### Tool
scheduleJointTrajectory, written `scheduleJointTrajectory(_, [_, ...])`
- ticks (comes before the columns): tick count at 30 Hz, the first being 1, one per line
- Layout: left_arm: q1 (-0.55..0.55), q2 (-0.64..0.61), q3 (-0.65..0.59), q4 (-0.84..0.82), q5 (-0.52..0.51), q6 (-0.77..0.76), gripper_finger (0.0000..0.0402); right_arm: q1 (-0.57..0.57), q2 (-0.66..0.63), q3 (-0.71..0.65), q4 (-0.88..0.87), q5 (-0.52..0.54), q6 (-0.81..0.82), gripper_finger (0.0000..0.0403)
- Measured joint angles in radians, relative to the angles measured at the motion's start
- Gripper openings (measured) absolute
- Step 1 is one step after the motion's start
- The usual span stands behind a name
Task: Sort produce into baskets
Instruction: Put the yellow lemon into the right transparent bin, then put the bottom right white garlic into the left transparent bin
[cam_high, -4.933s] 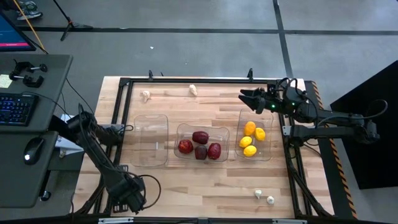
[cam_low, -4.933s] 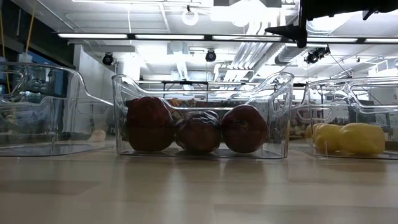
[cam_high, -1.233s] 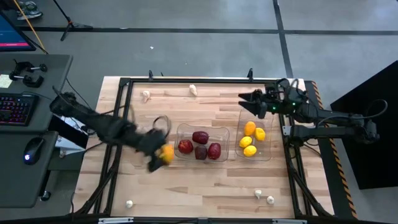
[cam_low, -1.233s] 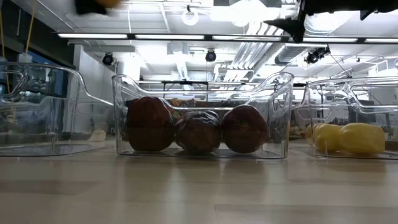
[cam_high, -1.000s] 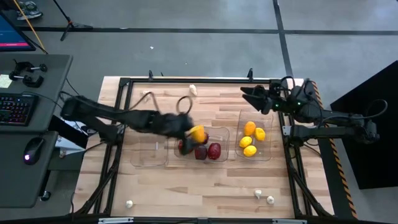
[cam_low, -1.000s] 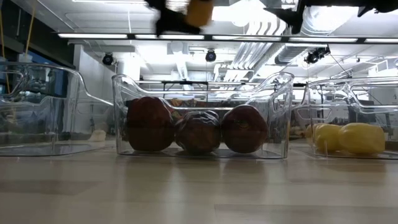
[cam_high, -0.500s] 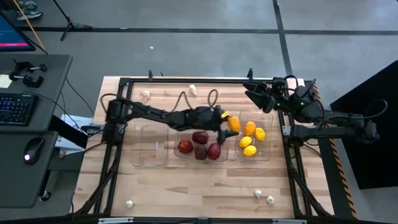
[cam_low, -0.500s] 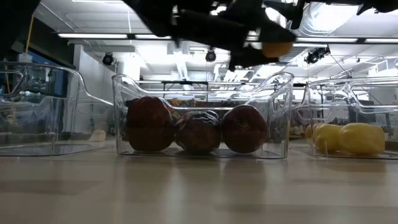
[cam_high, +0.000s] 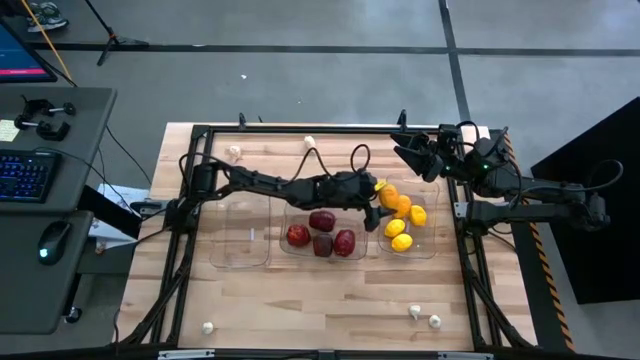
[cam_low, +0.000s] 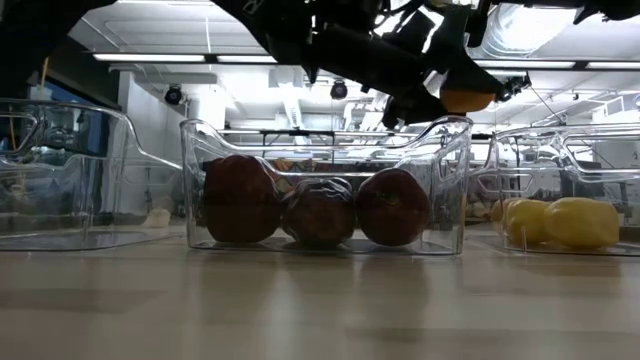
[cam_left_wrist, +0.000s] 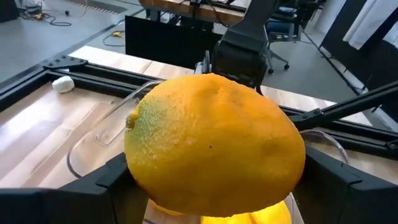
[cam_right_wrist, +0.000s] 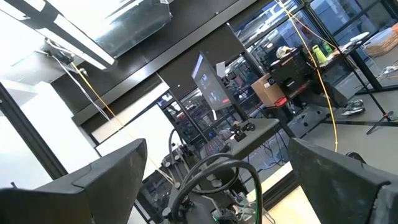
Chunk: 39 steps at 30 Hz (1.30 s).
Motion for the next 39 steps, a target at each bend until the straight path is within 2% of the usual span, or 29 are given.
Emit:
scheduleJointTrajectory(8, [0.014,0.000,0.000,0.112,0.007,0.024,0.0299,0.000,0.000,0.000,0.000,0.000,-0.016,0.0379])
scheduleJointTrajectory(18, [0.013,0.000,0.000,0.135,-0.051,0.219,0.0393,0.000,0.000,0.000,0.000,-0.001,-0.026,0.0379])
scheduleJointTrajectory(23, [0.020,-0.001,0.000,0.185,-0.062,0.197,0.0395,0.000,0.000,0.000,0.000,-0.001,-0.026,0.0379])
scheduleJointTrajectory(27, [0.020,-0.006,0.000,0.157,-0.063,0.194,0.0394,0.000,0.000,0.000,0.000,-0.001,-0.026,0.0379])
scheduleJointTrajectory(30, [0.019,-0.056,0.000,0.021,-0.058,0.201,0.0394,0.000,0.000,0.000,0.002,-0.001,-0.018,0.0379])
scheduleJointTrajectory(36, [0.027,-0.217,0.001,-0.419,0.027,0.201,0.0394,0.000,0.000,0.000,-0.012,-0.001,0.038,0.0379])
scheduleJointTrajectory(39, [0.026,-0.289,0.000,-0.631,0.040,0.141,0.0394,0.000,0.000,0.000,-0.024,-0.002,0.094,0.0379])
